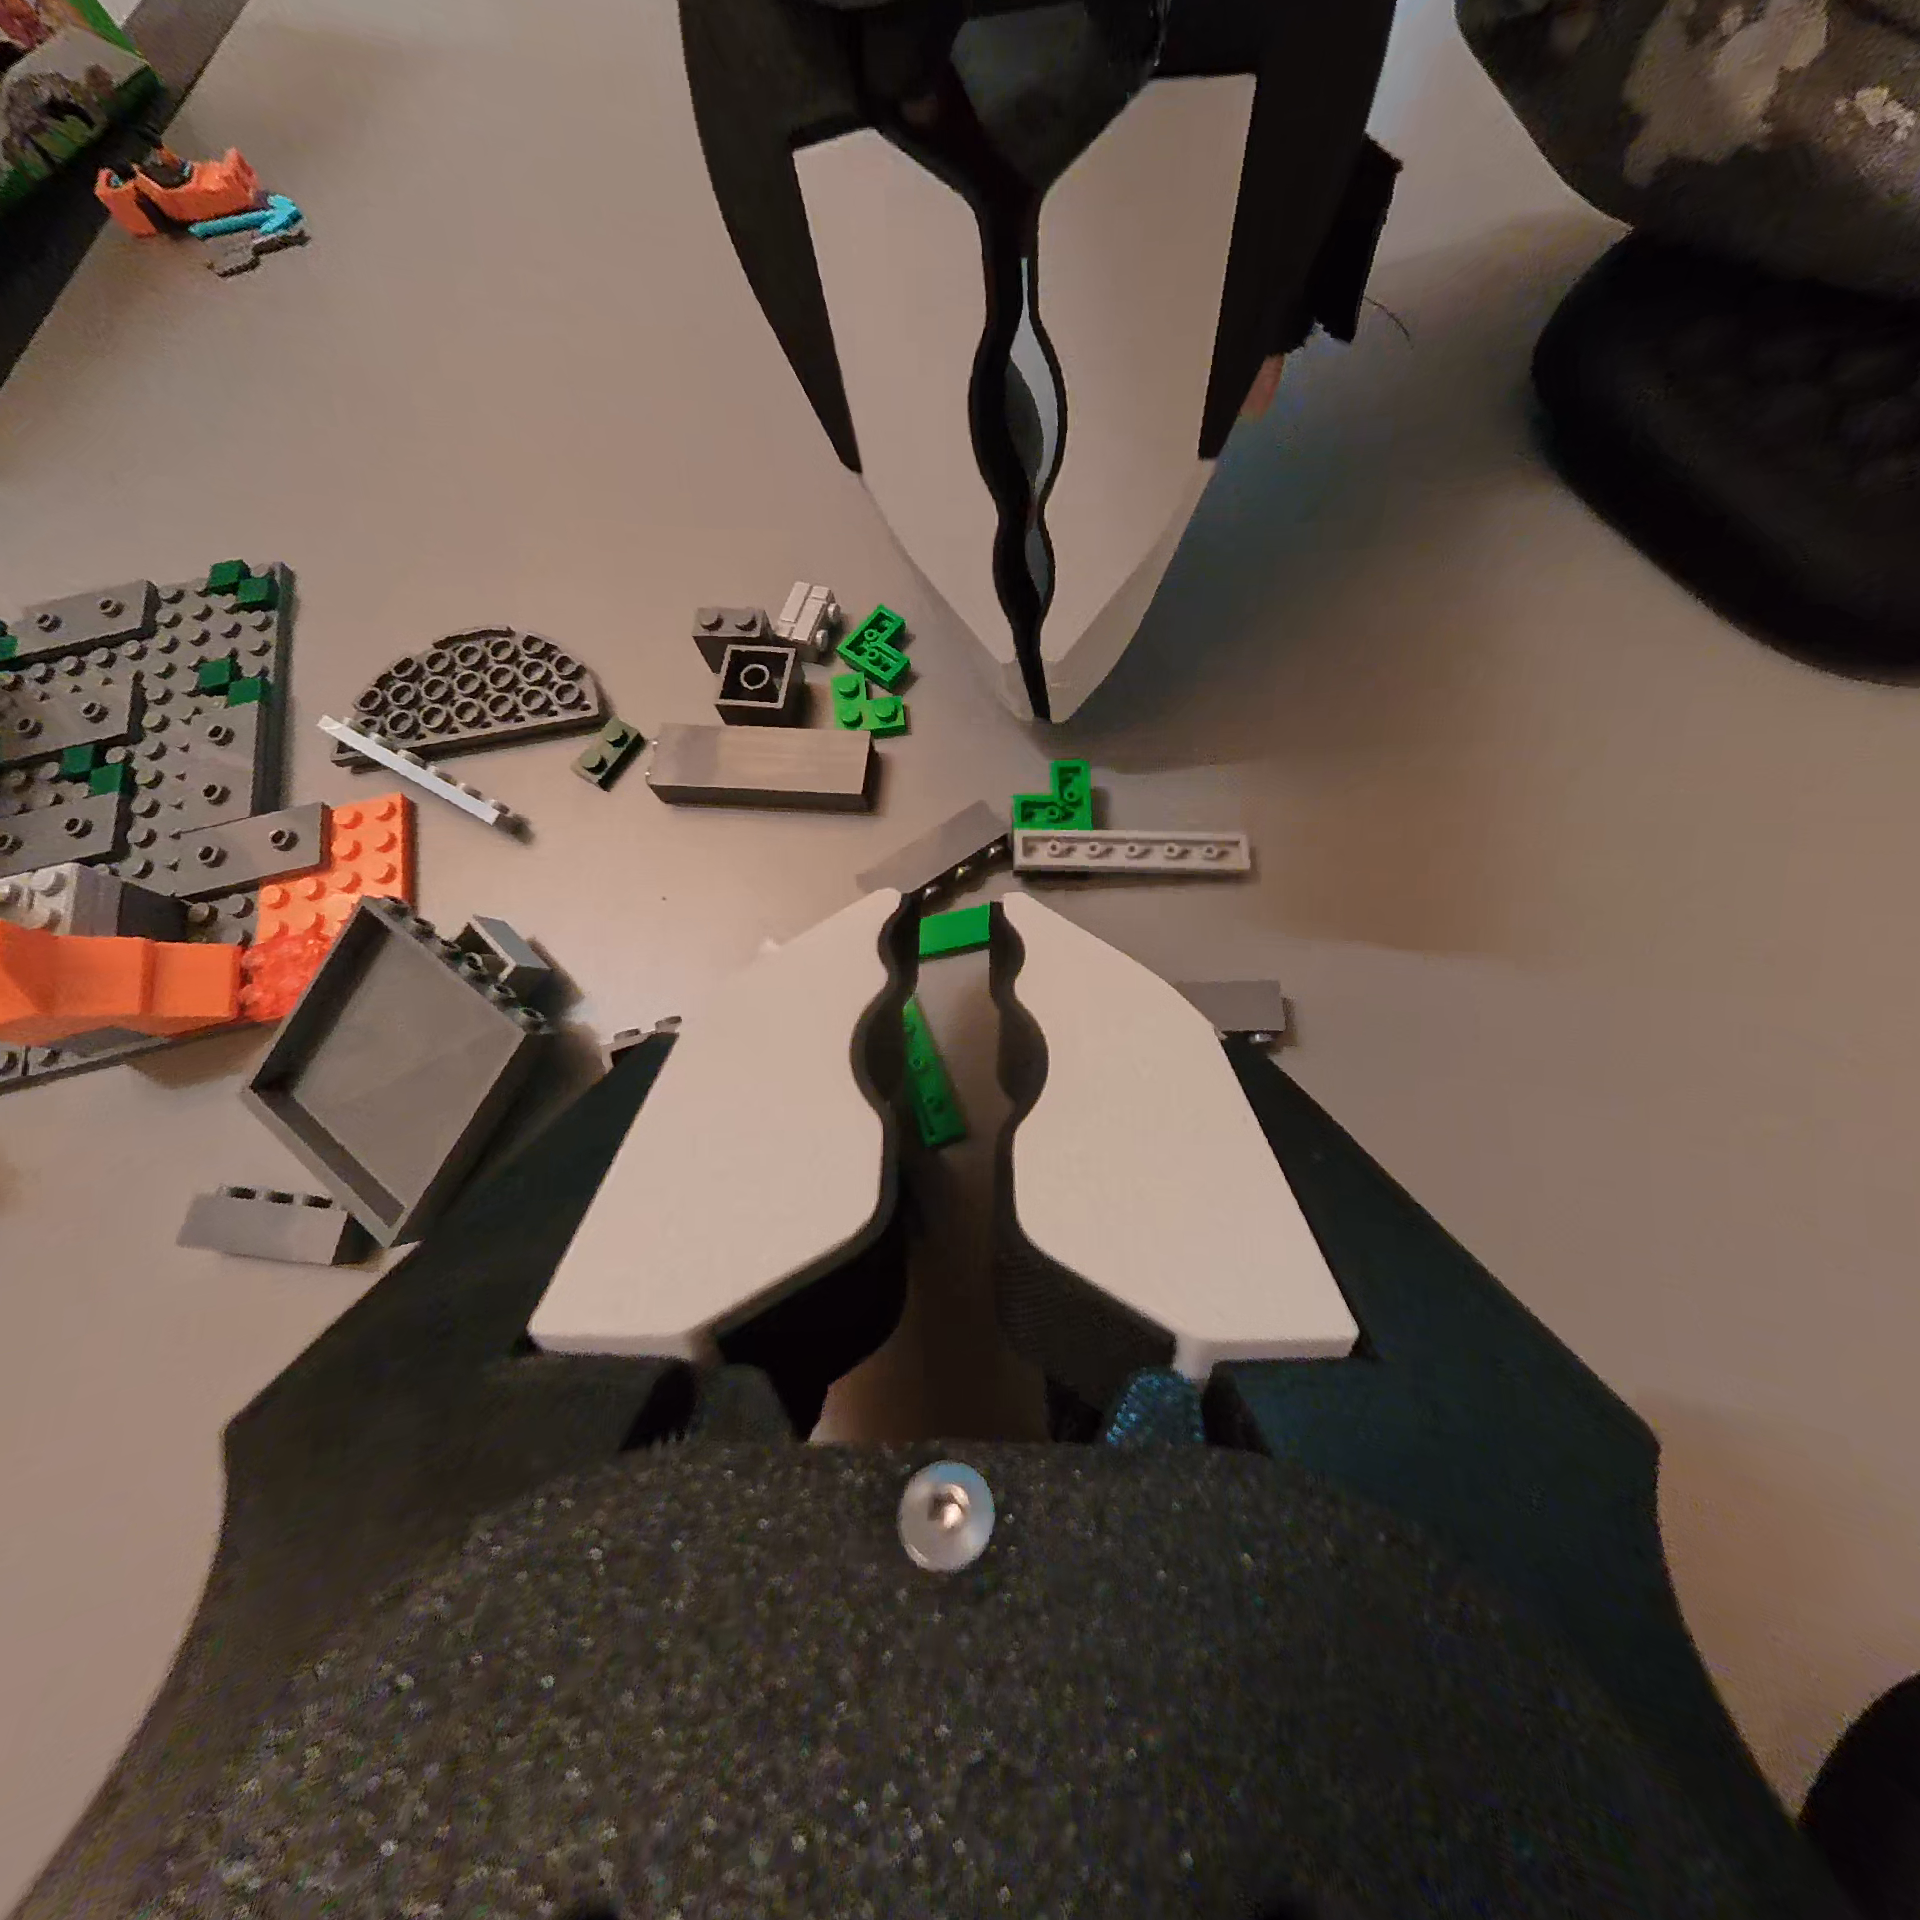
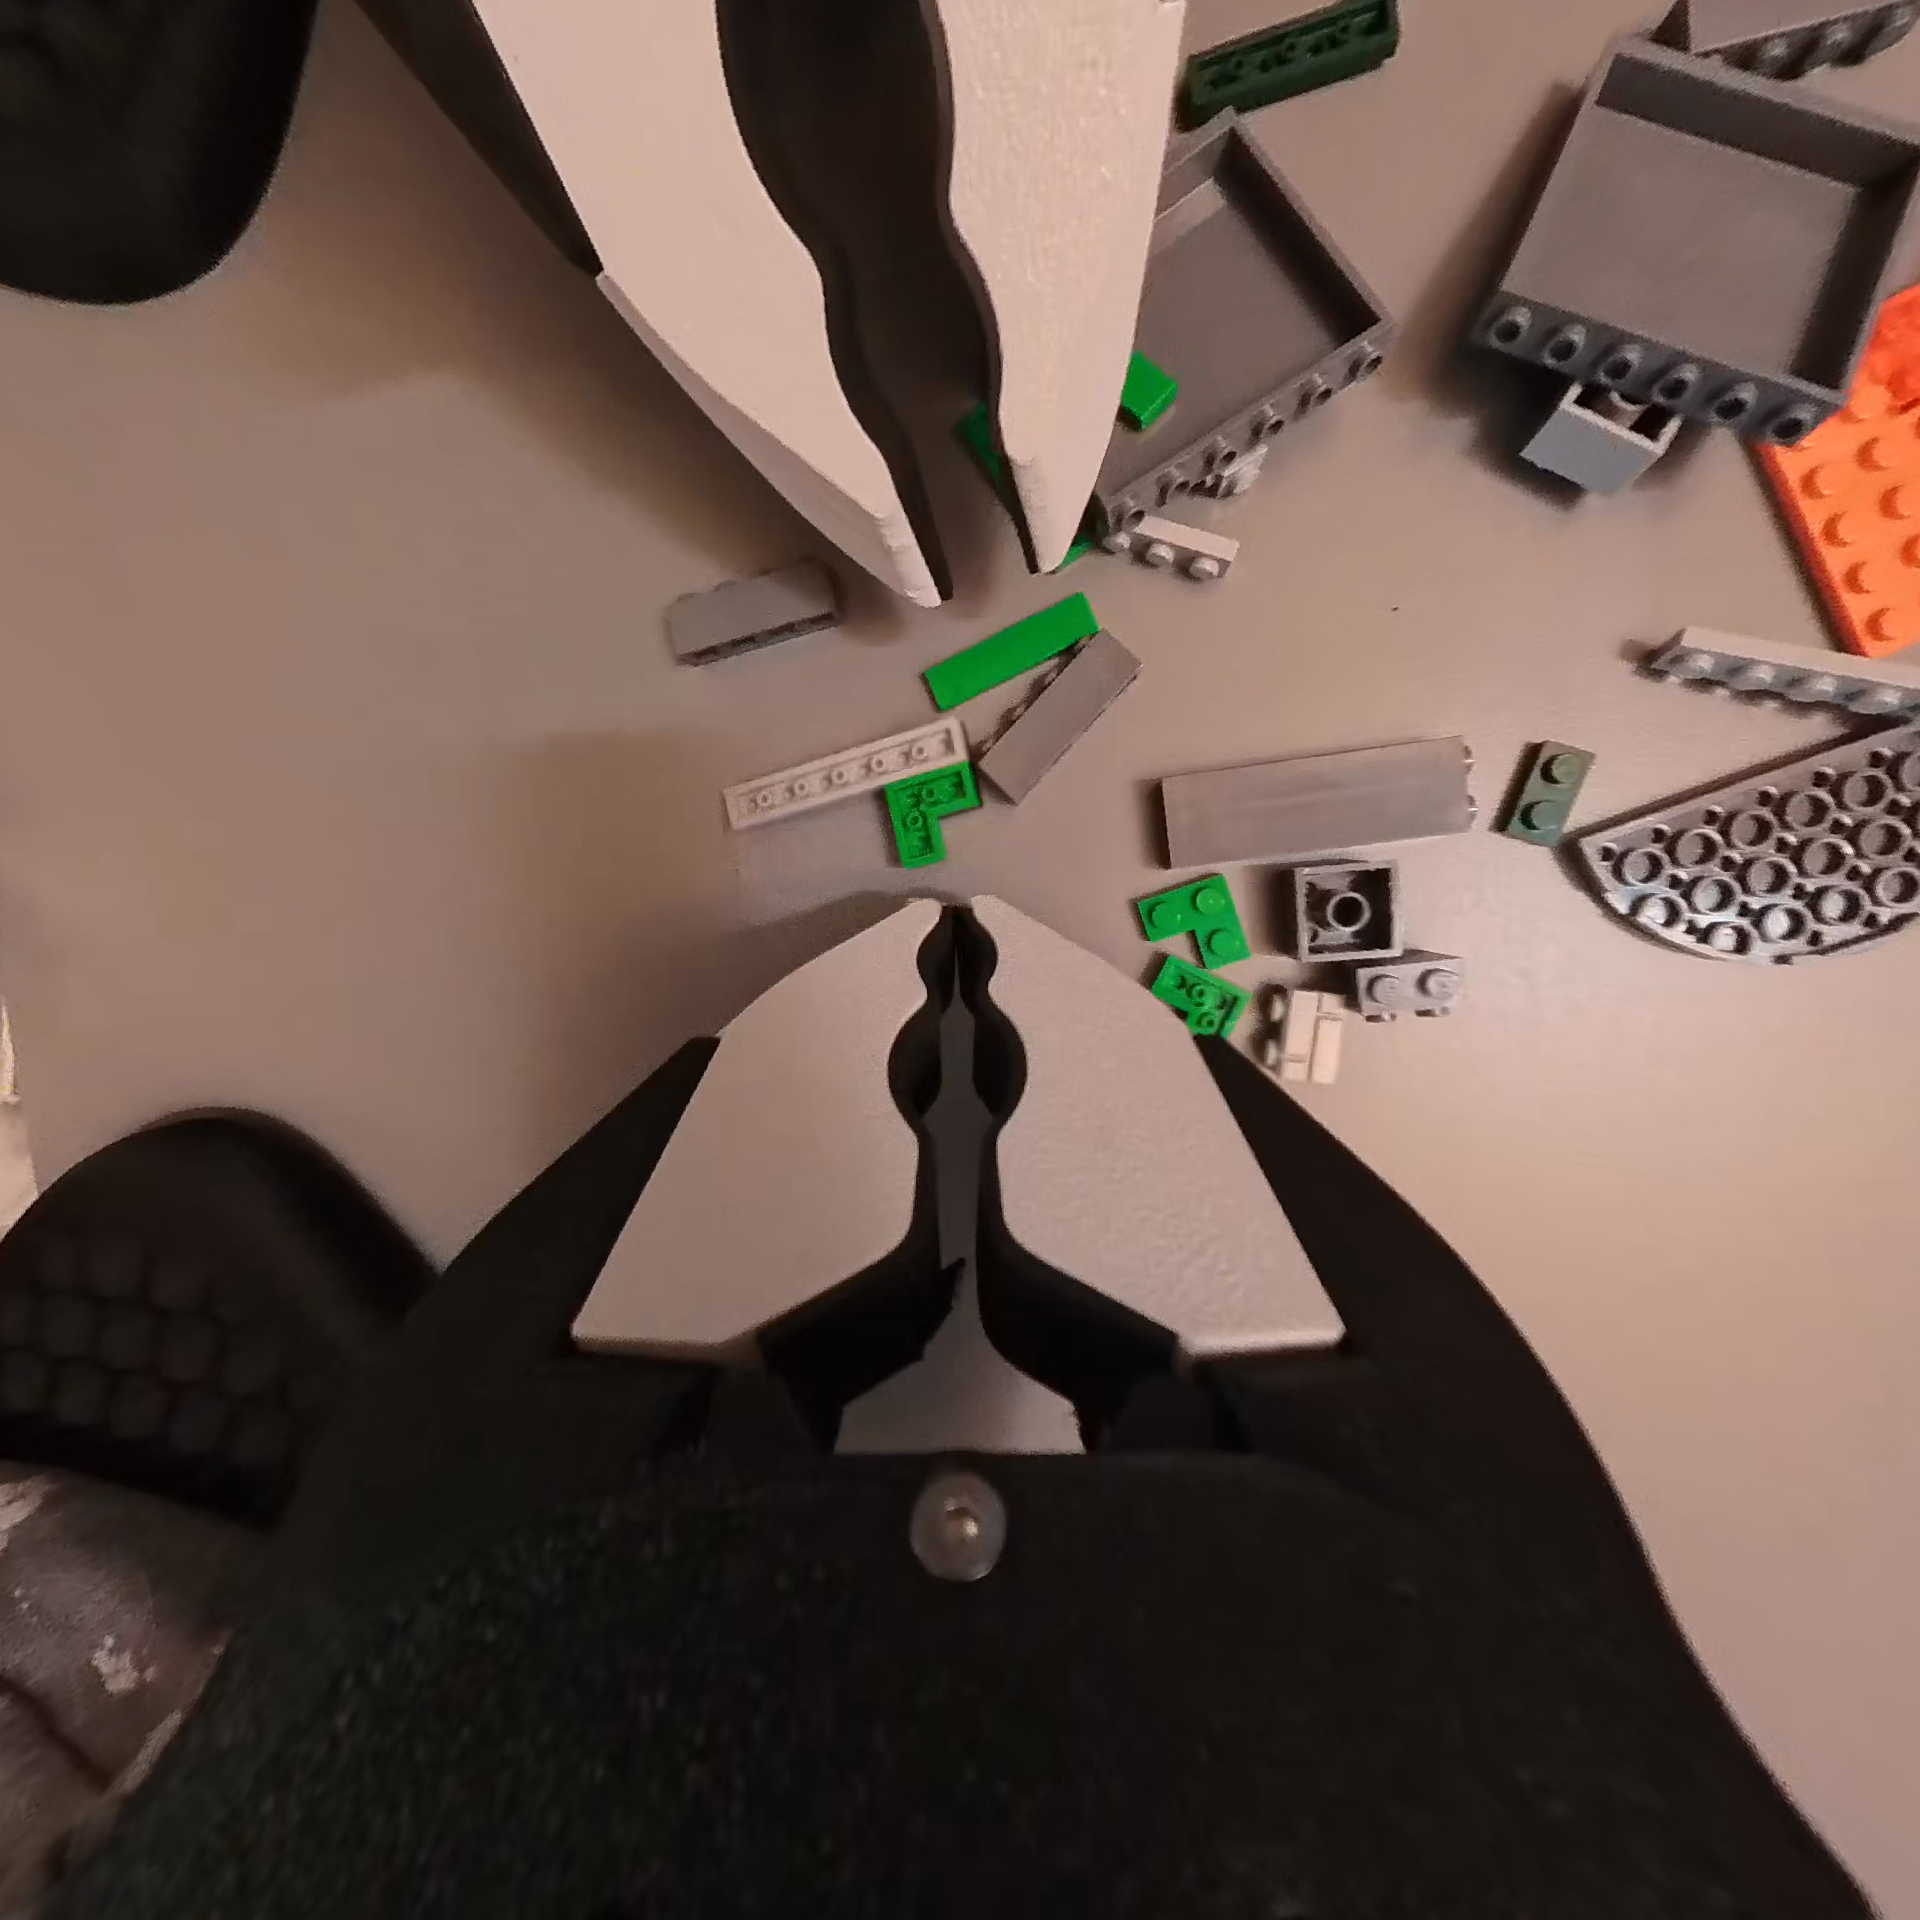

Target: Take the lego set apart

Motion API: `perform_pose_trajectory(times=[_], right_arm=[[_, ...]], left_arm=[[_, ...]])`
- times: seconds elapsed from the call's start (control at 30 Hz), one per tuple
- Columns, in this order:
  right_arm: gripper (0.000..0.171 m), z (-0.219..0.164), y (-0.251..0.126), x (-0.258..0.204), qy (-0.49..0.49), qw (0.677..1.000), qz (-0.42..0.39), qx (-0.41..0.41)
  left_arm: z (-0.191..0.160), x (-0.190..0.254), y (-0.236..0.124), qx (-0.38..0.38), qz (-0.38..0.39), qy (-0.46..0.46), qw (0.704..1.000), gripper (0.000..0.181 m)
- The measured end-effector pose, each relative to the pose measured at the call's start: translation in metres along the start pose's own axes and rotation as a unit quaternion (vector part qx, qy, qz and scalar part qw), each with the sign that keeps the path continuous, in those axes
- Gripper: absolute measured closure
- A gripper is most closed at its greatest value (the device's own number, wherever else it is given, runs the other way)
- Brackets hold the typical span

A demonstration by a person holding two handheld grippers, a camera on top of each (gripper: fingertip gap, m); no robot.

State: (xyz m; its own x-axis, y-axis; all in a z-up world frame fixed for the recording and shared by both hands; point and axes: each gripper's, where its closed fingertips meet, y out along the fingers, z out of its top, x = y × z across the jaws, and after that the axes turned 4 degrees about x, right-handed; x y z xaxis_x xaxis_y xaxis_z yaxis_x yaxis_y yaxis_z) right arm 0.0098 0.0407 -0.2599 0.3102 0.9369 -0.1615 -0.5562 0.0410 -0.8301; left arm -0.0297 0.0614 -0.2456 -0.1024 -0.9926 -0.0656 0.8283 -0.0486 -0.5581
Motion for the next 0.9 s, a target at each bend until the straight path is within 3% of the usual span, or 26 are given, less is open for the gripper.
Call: perform_pose_trajectory(times=[0.1, 0.27, 0.37, 0.4, 0.5, 0.7, 0.9], right_arm=[[0.171, 0.005, -0.003, 0.002, 0.004, 1.000, -0.002, 0.021], [0.152, 0.011, 0.007, -0.007, -0.009, 1.000, 0.018, 0.017], [0.154, 0.011, 0.015, -0.008, -0.025, 1.000, 0.016, -0.002], [0.162, 0.010, 0.017, -0.007, -0.029, 0.999, 0.012, -0.008], [0.163, 0.020, 0.013, -0.007, -0.037, 0.999, 0.016, 0.024], [0.163, 0.060, -0.021, 0.043, -0.052, 0.981, -0.107, 0.151], [0.162, 0.091, -0.033, 0.081, -0.108, 0.946, -0.223, 0.209]], left_arm=[[0.000, -0.003, -0.001, 0.002, 0.007, 0.002, 1.000, 0.168], [0.004, -0.018, -0.005, 0.014, 0.048, -0.006, 0.999, 0.168], [0.007, -0.030, -0.011, 0.027, 0.080, -0.016, 0.996, 0.168], [0.008, -0.035, -0.013, 0.031, 0.092, -0.020, 0.995, 0.168], [0.012, -0.047, -0.020, 0.049, 0.124, -0.034, 0.990, 0.169], [0.030, -0.058, -0.032, 0.132, 0.125, -0.097, 0.979, 0.169], [0.038, -0.073, -0.043, 0.204, 0.122, -0.177, 0.955, 0.161]])
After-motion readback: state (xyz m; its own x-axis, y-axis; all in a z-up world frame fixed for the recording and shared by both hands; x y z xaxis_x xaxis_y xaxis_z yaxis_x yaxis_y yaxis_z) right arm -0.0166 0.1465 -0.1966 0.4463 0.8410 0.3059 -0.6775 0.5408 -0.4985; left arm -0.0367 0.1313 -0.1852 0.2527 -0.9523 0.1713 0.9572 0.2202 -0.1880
